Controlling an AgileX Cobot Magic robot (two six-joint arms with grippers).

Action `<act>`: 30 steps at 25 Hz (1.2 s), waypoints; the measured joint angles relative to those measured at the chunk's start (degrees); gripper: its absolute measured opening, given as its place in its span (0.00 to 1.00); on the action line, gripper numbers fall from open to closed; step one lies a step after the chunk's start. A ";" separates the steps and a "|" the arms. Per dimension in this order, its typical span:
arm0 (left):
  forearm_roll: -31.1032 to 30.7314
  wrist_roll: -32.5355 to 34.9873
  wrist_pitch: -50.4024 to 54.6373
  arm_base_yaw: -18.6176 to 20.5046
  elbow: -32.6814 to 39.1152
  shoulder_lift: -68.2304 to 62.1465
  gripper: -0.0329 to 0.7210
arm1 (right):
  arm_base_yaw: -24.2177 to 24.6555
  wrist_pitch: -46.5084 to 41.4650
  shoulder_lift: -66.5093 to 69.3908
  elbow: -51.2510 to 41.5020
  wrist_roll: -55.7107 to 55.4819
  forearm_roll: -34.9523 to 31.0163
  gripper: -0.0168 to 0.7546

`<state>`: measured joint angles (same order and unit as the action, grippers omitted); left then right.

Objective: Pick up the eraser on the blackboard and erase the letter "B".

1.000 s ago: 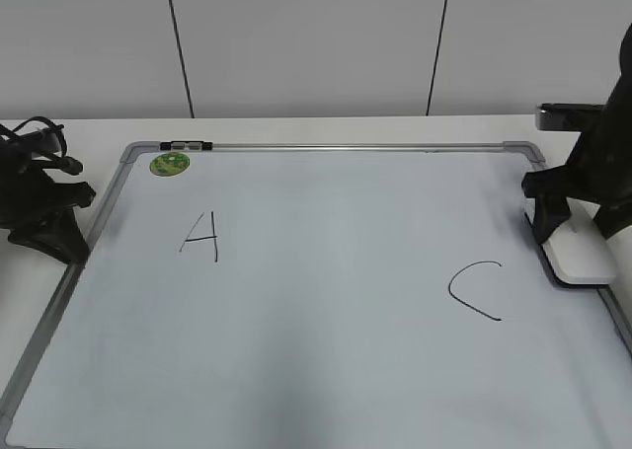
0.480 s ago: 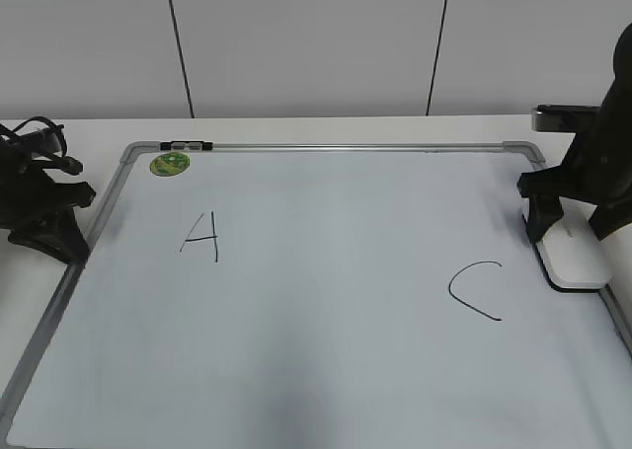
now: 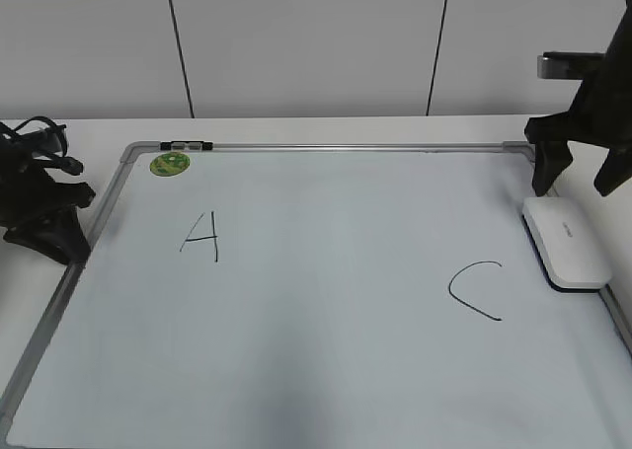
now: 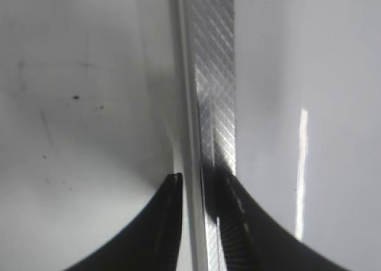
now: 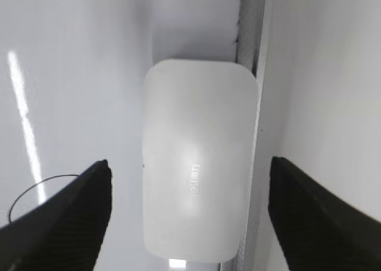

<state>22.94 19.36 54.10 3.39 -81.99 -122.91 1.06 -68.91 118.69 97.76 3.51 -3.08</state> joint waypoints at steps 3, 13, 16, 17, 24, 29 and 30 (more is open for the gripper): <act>-0.22 0.00 1.24 -0.10 -2.77 -0.49 0.43 | 0.00 -0.37 -1.76 0.92 0.77 0.00 0.81; -1.69 -5.90 14.40 -0.17 -11.84 4.52 0.59 | 0.00 -1.21 -14.26 1.15 2.09 -1.74 0.79; -4.26 -8.39 14.92 -0.86 -11.84 10.06 0.59 | 0.00 -1.46 -19.11 0.10 2.28 -2.93 0.79; -5.14 -8.89 14.91 -1.31 -11.84 12.43 0.59 | 0.00 -1.60 -21.30 -0.74 2.32 -3.06 0.79; -10.80 -11.19 16.37 -5.39 -11.84 30.28 0.59 | 0.00 -2.32 -35.80 -8.87 2.88 -3.19 0.79; -11.57 -12.21 17.04 -7.62 -10.80 42.52 0.59 | 0.00 -2.53 -47.63 -17.30 3.50 -3.28 0.79; -11.57 -12.31 17.14 -7.98 -9.65 45.32 0.59 | 0.00 -2.53 -50.30 -19.22 3.50 -3.28 0.79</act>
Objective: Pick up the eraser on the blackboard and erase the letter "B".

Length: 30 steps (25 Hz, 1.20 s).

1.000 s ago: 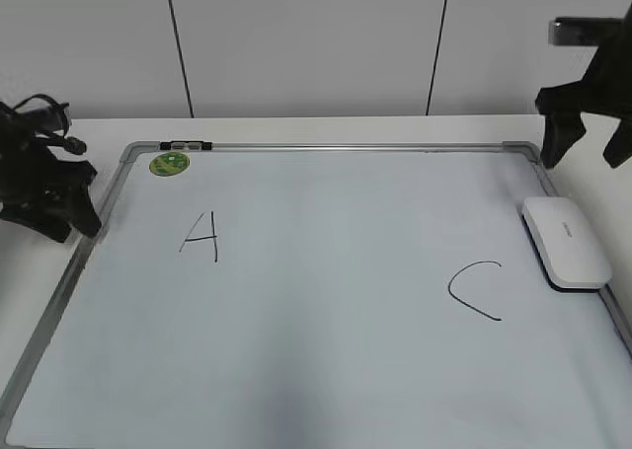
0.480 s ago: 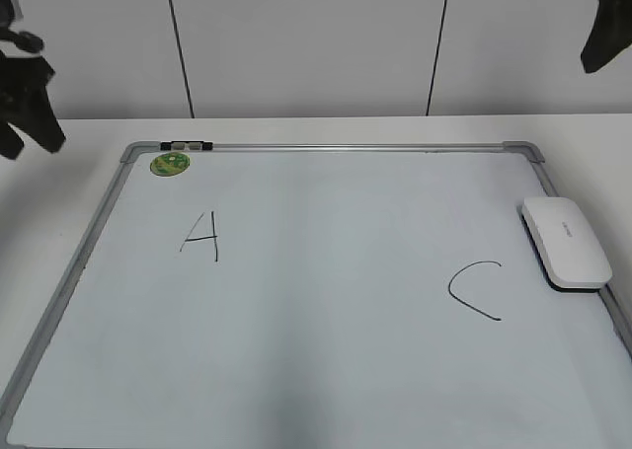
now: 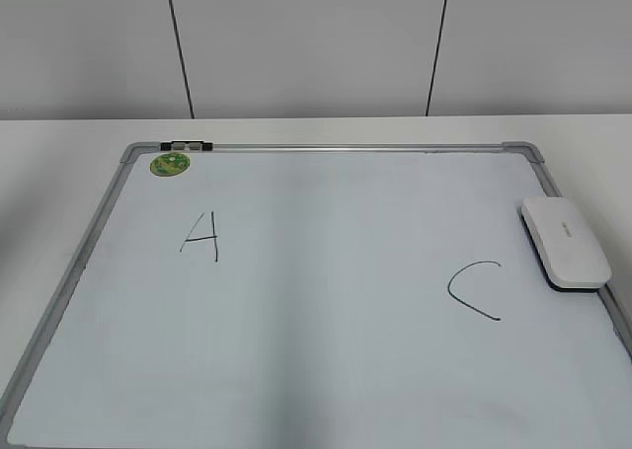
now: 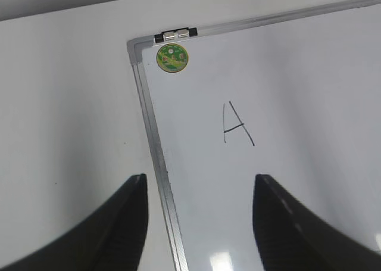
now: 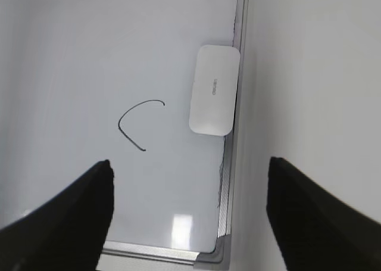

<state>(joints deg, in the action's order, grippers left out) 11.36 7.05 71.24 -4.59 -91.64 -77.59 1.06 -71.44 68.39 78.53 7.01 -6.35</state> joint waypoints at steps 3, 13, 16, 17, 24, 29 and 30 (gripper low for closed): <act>0.00 0.00 0.36 -0.30 5.21 8.09 0.59 | 0.00 -0.14 -7.81 -5.73 0.10 0.00 0.79; -2.63 -0.94 0.90 -0.30 31.76 31.59 0.59 | 0.00 -0.44 -33.34 -26.30 -1.24 0.10 0.79; -4.27 -1.50 1.12 -0.30 38.23 38.31 0.59 | 0.00 -0.34 -40.58 -32.59 -2.12 0.64 0.79; -4.85 -1.76 1.12 -0.30 40.20 40.73 0.59 | 0.00 -0.34 -42.78 -34.20 -2.22 0.77 0.79; -8.19 -3.55 0.06 -0.30 51.51 51.06 0.59 | 0.00 -0.43 -52.09 -44.72 -2.76 3.04 0.79; -9.84 -4.34 -2.25 -0.30 58.54 55.18 0.59 | 0.00 -0.45 -53.56 -48.10 -4.83 5.98 0.78; -9.95 -4.45 -2.94 -0.30 59.53 55.47 0.59 | 0.00 -0.14 -53.56 -48.23 -5.19 6.35 0.78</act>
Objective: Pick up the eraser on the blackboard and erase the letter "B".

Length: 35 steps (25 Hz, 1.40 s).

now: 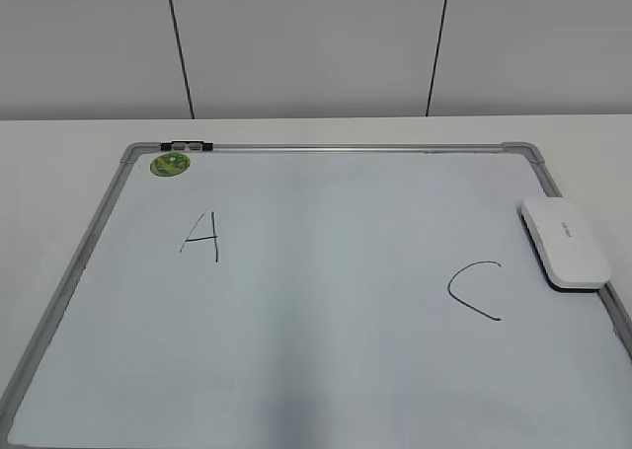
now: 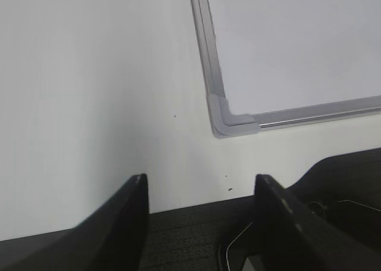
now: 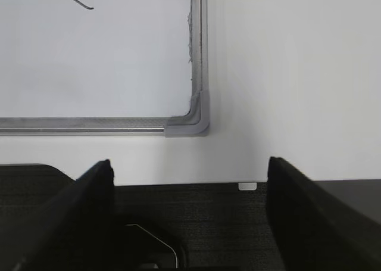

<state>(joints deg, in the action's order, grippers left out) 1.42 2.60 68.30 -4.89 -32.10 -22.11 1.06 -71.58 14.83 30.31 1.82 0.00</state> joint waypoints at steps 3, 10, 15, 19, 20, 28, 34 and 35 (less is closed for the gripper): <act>-0.57 -0.08 -2.44 0.00 1.09 0.44 0.59 | 0.00 2.09 0.00 -0.38 -0.60 0.31 0.78; -4.14 -0.08 -5.66 0.00 2.43 0.44 0.59 | 0.00 6.23 0.00 -2.38 -0.86 0.53 0.78; -4.47 -0.12 -5.74 0.00 2.78 0.44 0.59 | 0.00 6.38 0.00 -2.38 -0.95 0.56 0.78; -4.47 -0.12 -5.74 0.00 2.78 0.44 0.59 | 0.00 6.38 0.00 -2.38 -0.95 0.66 0.78; -4.47 -0.12 -5.74 0.00 2.78 0.44 0.59 | 0.00 6.38 0.00 -2.38 -0.95 0.66 0.78; -4.37 -0.21 -5.74 0.00 2.78 0.44 0.59 | 0.00 6.38 0.00 -2.38 -0.99 0.66 0.78; -4.30 -0.21 -5.74 0.00 2.78 0.44 0.59 | 0.00 6.38 0.00 -2.38 -1.08 0.66 0.78; -4.30 -0.21 -5.74 0.00 2.78 0.53 0.59 | 0.00 6.38 0.00 -2.38 -1.08 0.66 0.78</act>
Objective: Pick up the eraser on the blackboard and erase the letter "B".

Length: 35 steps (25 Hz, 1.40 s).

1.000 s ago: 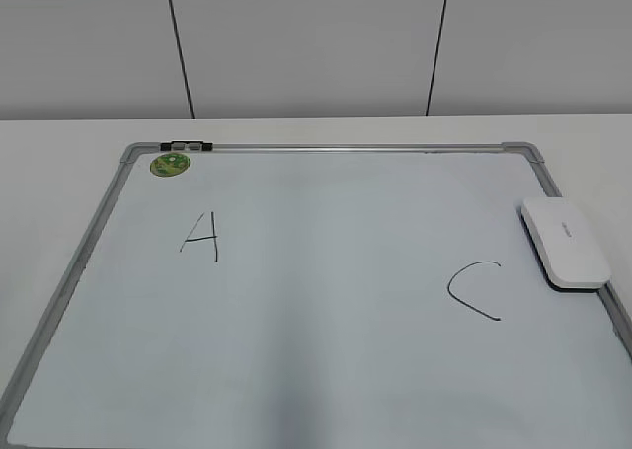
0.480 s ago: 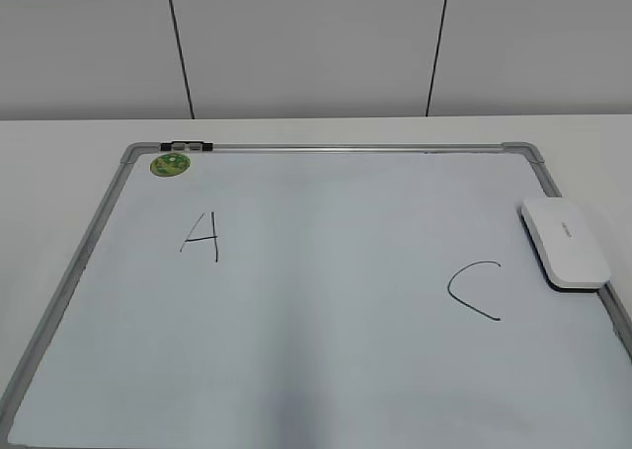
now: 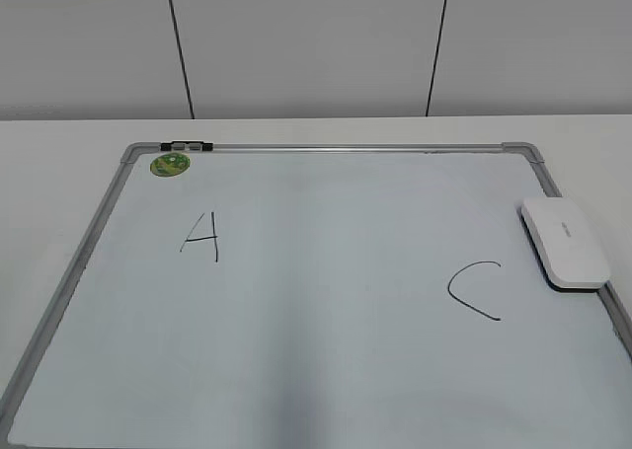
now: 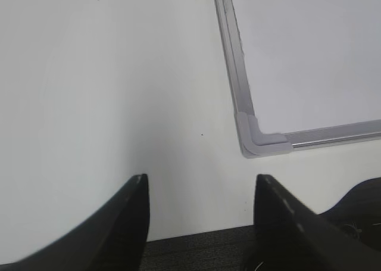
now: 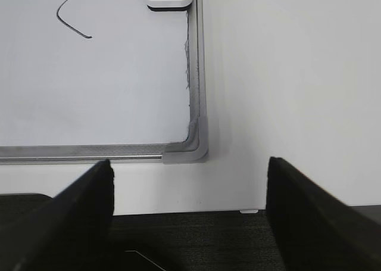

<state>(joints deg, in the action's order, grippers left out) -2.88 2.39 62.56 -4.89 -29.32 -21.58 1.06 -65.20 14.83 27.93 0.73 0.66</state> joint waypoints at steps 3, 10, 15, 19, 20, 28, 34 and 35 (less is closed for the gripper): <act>0.00 0.00 0.00 0.00 0.00 1.44 0.59 | 0.00 0.07 -0.94 0.00 0.00 0.00 0.78; 0.00 0.00 0.00 4.18 0.08 10.60 0.59 | 0.00 0.07 -9.05 0.00 0.00 0.00 0.78; 0.00 0.00 0.11 5.87 0.08 17.26 0.59 | 0.00 0.07 -15.19 0.00 0.00 0.00 0.78; 0.00 0.00 0.32 5.87 0.08 20.92 0.59 | 0.00 -0.03 -15.73 0.00 0.00 0.00 0.78; 0.00 0.00 0.32 5.87 0.08 21.04 0.59 | 0.09 -0.03 -15.73 0.00 0.00 0.02 0.78; 0.05 0.00 0.46 5.87 0.08 21.04 0.59 | 0.09 -0.03 -15.76 0.00 0.00 0.14 0.78; 0.05 0.00 0.46 5.87 0.08 21.04 0.59 | 0.09 -0.03 -15.76 0.00 0.00 0.14 0.78; 0.05 0.00 0.46 5.87 0.08 21.04 0.59 | 0.09 -0.03 -15.76 0.00 0.00 0.14 0.78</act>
<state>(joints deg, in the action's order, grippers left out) -2.83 2.39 63.02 0.97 -29.23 -0.54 1.15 -65.23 -0.93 27.93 0.73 0.80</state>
